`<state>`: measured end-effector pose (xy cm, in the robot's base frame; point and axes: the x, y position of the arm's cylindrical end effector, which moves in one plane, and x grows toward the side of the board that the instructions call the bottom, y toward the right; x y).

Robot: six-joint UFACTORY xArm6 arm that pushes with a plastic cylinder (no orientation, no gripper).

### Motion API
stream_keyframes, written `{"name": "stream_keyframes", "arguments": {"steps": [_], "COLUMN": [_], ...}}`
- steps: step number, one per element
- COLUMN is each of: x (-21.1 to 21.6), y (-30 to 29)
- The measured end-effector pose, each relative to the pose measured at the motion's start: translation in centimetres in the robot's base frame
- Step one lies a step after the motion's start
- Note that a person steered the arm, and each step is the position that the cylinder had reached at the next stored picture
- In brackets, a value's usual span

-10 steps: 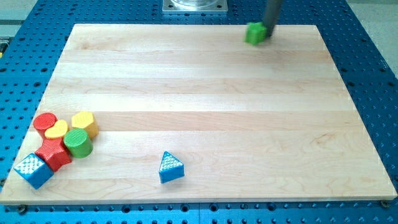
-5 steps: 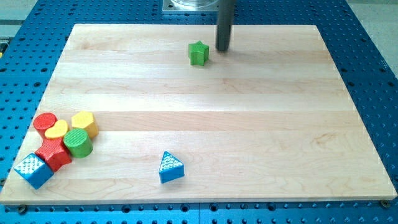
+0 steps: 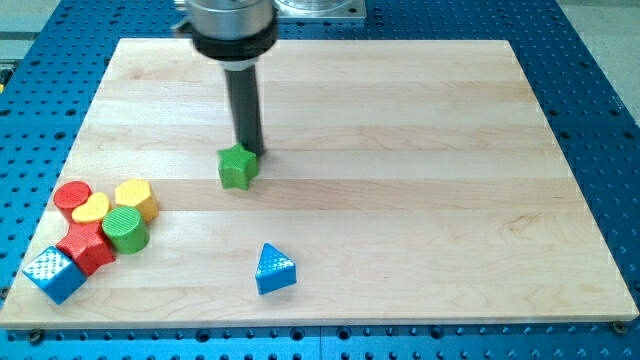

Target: Push the green star to the left of the triangle

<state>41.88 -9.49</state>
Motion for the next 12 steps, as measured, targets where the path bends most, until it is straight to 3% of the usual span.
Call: {"name": "stream_keyframes", "arguments": {"steps": [1, 3, 4, 7, 8, 9, 10, 12], "x": [4.0, 11.2, 9.9, 14.6, 13.9, 10.1, 9.9, 13.6], "y": [-2.5, -1.4, -2.8, -4.1, -4.6, -4.4, -1.5, -0.4]}}
